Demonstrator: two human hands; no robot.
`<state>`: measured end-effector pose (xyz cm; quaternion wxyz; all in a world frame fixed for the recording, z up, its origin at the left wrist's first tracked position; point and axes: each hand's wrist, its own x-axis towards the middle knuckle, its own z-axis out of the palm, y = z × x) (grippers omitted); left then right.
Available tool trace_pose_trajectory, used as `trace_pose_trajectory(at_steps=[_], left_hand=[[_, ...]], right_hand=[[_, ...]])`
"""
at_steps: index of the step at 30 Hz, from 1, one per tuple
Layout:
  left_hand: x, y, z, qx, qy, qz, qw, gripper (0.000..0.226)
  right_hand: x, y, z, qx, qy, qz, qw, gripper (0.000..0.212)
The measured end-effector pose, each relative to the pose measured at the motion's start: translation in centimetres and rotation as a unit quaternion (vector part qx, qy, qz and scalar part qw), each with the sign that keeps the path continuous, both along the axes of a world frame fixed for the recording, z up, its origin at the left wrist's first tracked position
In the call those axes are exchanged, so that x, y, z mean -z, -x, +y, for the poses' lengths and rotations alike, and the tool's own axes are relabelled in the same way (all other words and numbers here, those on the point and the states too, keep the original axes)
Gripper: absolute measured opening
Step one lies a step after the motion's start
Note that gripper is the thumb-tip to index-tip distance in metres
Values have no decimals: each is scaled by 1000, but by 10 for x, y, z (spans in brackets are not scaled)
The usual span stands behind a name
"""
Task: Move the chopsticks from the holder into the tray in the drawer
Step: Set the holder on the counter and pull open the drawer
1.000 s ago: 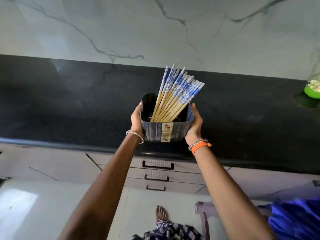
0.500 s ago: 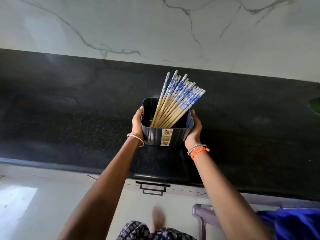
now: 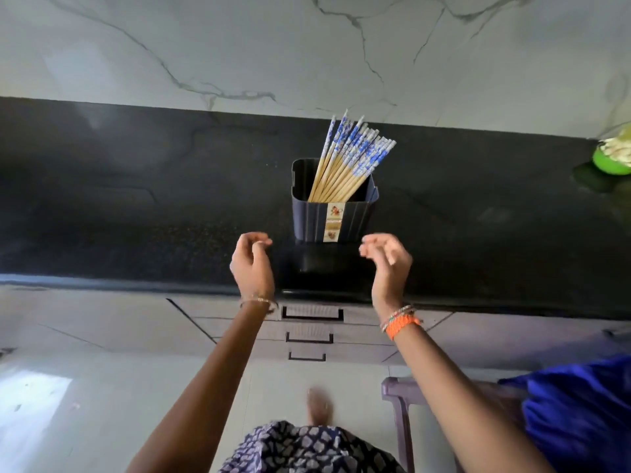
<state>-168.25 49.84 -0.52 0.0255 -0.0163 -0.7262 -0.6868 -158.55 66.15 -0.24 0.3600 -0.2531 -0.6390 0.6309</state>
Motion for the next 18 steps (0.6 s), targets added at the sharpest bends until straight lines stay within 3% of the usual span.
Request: trace_pose_trajectory(at_steps=[3,6,8,13,18], left_hand=[[19,-54,-34,126,86,114,982,19],[55,-70,-43,296,260,105,913,18],[76,-67,-43,329,334,118,875,24],[99,-52,-44,304,373,153,863,37],[102,-57,-59,272,363,197,869,37]], right_hand=[[28,-44,-48,-185,-156,-120,963,12],[69,-48,-71,-295,-335,-291,846,27],[92,-33,-79,-308,-407,-354,784,32],[130,9,-80,-301,-390,-483,724,37],[142,12,-89,-239,-357,-496,755,33]])
